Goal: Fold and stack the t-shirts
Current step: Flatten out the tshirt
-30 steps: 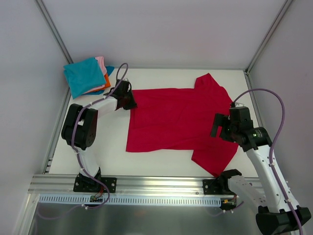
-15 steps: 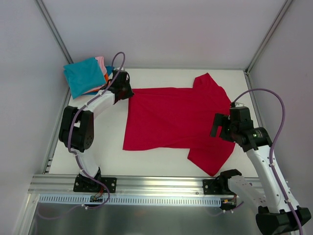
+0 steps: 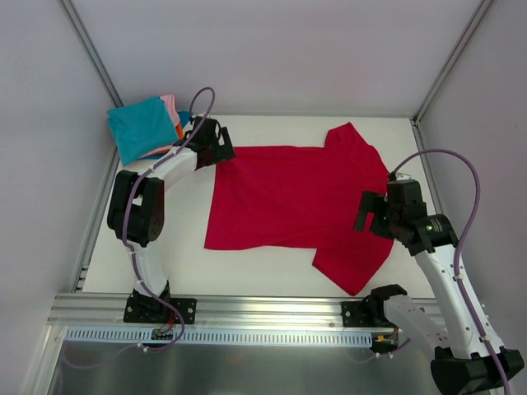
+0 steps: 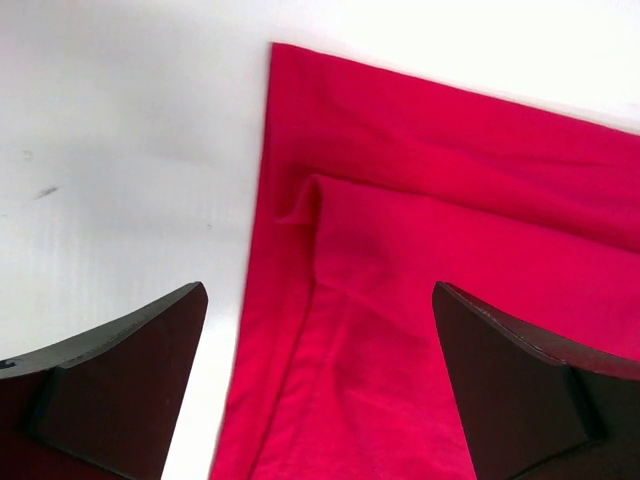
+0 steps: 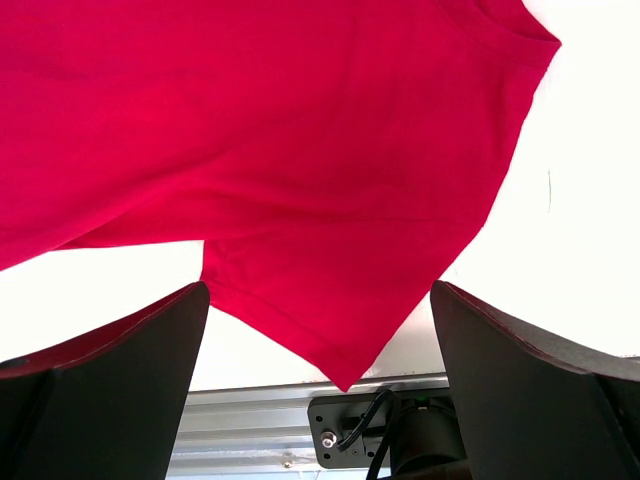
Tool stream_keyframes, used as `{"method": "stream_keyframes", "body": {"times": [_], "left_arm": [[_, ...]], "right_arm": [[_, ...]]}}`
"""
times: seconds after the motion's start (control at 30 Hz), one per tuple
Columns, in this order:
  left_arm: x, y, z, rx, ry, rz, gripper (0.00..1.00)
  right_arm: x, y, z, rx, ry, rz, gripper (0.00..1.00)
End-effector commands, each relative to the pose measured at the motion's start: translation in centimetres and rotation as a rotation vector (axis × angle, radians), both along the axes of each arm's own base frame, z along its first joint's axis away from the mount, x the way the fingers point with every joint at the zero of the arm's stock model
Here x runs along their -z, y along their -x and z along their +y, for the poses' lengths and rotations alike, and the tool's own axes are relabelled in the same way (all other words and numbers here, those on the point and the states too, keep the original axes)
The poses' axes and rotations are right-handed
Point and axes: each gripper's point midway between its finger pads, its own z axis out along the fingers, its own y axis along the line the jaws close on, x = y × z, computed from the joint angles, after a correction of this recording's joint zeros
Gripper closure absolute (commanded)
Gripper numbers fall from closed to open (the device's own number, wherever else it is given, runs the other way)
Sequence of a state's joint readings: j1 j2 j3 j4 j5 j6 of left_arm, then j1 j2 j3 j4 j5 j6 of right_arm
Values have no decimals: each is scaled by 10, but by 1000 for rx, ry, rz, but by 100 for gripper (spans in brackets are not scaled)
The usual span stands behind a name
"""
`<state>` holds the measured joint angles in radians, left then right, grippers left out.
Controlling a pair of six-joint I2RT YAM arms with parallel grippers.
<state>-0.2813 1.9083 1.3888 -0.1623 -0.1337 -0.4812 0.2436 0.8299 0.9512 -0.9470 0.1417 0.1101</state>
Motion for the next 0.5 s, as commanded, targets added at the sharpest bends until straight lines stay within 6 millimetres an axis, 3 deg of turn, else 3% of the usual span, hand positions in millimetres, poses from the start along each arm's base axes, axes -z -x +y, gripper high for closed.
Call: {"method": "stream_keyframes", "body": {"times": [0.0, 0.23, 0.4, 0.47], "left_arm": [[-4, -11, 19, -51, -40, -41, 1], [-3, -37, 14, -16, 29, -108, 10], [4, -54, 6, 7, 131, -88, 28], [-2, -61, -5, 39, 192, -105, 34]], "right_arm": [[-1, 5, -2, -13, 12, 1, 1], [-1, 13, -5, -6, 15, 6, 1], [-2, 17, -7, -4, 23, 9, 1], [-3, 16, -8, -3, 23, 9, 0]]}}
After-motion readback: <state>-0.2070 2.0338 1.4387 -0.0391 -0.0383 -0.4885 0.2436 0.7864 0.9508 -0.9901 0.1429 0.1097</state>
